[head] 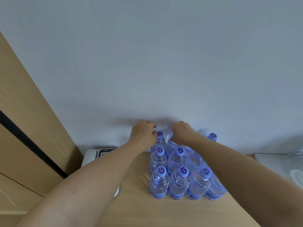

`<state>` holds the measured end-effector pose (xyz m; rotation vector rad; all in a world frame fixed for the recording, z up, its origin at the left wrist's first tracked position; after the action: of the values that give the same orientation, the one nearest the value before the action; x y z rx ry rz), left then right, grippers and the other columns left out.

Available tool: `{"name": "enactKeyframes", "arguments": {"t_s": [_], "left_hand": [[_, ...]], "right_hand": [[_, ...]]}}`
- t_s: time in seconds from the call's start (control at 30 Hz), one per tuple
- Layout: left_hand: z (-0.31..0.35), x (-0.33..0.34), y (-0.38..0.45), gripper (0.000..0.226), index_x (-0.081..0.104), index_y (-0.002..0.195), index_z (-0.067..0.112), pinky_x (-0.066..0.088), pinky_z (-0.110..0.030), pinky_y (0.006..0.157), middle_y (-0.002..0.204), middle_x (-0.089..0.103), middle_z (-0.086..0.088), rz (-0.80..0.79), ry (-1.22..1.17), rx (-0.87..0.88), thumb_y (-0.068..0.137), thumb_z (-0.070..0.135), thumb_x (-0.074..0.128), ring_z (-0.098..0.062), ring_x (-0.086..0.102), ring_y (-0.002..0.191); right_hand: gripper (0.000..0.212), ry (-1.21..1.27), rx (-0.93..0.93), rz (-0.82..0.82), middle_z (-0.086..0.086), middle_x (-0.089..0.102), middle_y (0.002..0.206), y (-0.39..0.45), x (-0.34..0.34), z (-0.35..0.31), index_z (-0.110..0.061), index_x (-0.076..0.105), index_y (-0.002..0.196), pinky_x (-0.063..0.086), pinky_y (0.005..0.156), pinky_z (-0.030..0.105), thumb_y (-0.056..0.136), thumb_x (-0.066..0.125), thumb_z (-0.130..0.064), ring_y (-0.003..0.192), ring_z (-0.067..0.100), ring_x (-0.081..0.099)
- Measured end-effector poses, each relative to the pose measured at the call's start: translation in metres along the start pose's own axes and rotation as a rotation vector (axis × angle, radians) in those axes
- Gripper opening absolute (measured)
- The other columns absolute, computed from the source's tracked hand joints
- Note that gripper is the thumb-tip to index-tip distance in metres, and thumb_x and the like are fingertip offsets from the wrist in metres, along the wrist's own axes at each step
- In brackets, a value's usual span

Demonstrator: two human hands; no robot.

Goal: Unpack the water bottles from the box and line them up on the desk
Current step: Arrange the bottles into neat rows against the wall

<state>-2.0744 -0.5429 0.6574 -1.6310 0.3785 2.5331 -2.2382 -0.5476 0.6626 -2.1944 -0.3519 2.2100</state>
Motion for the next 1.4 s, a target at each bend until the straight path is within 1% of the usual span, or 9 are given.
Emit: {"name": "enactKeyframes", "arguments": {"t_s": [0.17,0.27,0.33,0.47,0.67,0.77,0.87,1.13,1.4], "left_hand": [[0.002,0.0,0.002,0.034,0.062,0.125,0.017,0.048,-0.04,0.093,0.124,0.063,-0.005,0.002,0.0,0.016,0.094,0.026,0.054,-0.027,0.054,0.115],[0.001,0.0,0.004,0.033,0.062,0.125,0.017,0.047,-0.041,0.095,0.126,0.062,-0.004,0.002,-0.005,0.017,0.094,0.026,0.055,-0.026,0.053,0.117],[-0.002,0.0,0.004,0.033,0.062,0.125,0.017,0.047,-0.041,0.095,0.127,0.062,-0.003,0.0,-0.006,0.014,0.093,0.025,0.055,-0.026,0.054,0.117],[-0.008,-0.001,0.003,0.032,0.063,0.122,0.017,0.048,-0.041,0.093,0.124,0.064,-0.003,-0.006,0.009,0.016,0.092,0.021,0.055,-0.027,0.055,0.115],[-0.025,-0.004,-0.001,0.031,0.063,0.122,0.017,0.048,-0.041,0.092,0.121,0.064,-0.004,-0.019,0.017,0.0,0.092,0.023,0.056,-0.027,0.054,0.114],[-0.033,-0.006,-0.002,0.031,0.063,0.122,0.017,0.048,-0.039,0.092,0.121,0.064,-0.003,-0.014,0.012,0.0,0.093,0.025,0.055,-0.025,0.055,0.114],[-0.038,-0.008,-0.003,0.031,0.063,0.121,0.017,0.048,-0.039,0.092,0.122,0.064,-0.003,-0.014,0.01,-0.001,0.093,0.026,0.055,-0.025,0.055,0.114],[-0.05,-0.01,-0.008,0.032,0.062,0.123,0.017,0.047,-0.039,0.094,0.126,0.061,-0.004,-0.031,0.016,-0.016,0.093,0.026,0.055,-0.027,0.054,0.117],[-0.056,-0.015,-0.012,0.033,0.061,0.125,0.017,0.047,-0.041,0.095,0.125,0.061,-0.005,-0.037,0.005,-0.023,0.095,0.027,0.053,-0.027,0.054,0.115]], "right_hand": [[0.043,-0.006,0.007,-0.007,0.001,0.044,0.063,0.001,-0.003,-0.001,-0.016,0.039,0.06,0.031,0.046,0.025,0.079,0.075,-0.029,0.059,0.02,0.047],[0.041,-0.018,0.029,0.109,0.002,0.058,0.08,0.003,-0.011,-0.011,-0.017,0.043,0.066,0.038,0.059,0.03,0.084,0.07,-0.041,0.071,0.023,0.051],[0.033,0.059,0.035,0.174,0.004,0.062,0.09,0.006,-0.015,-0.022,-0.016,0.052,0.076,0.039,0.063,0.031,0.089,0.062,-0.044,0.075,0.024,0.051],[0.026,0.14,0.02,0.093,0.007,0.062,0.099,0.012,-0.006,-0.042,-0.013,0.061,0.095,0.041,0.065,0.03,0.092,0.057,-0.039,0.086,0.027,0.059],[0.042,0.173,0.028,0.064,0.0,0.048,0.071,0.016,0.001,-0.05,-0.015,0.044,0.065,0.039,0.057,0.03,0.091,0.059,-0.045,0.07,0.022,0.051],[0.044,0.167,0.026,0.061,-0.001,0.043,0.065,0.016,0.001,-0.053,-0.017,0.04,0.061,0.033,0.05,0.026,0.089,0.063,-0.041,0.065,0.02,0.048],[0.042,0.145,-0.003,0.063,-0.001,0.041,0.064,0.016,0.0,-0.056,-0.014,0.041,0.062,0.034,0.056,0.027,0.09,0.063,-0.036,0.066,0.02,0.048],[0.039,0.112,-0.044,0.022,0.003,0.032,0.054,0.009,-0.002,-0.068,-0.011,0.029,0.053,0.022,0.043,0.025,0.079,0.058,-0.005,0.049,0.016,0.027],[0.017,0.078,-0.04,0.006,0.005,0.047,0.067,0.008,0.0,-0.076,-0.008,0.05,0.068,0.034,0.048,0.025,0.082,0.059,-0.014,0.062,0.022,0.045]]}}
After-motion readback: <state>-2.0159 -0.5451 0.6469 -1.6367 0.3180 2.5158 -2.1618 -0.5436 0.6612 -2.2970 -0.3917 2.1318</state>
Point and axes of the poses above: each hand's wrist, its own y-axis towards the middle knuckle, its own x-axis out of the palm, z = x × y, the point moved 4 cm from there along y, towards the middle knuckle
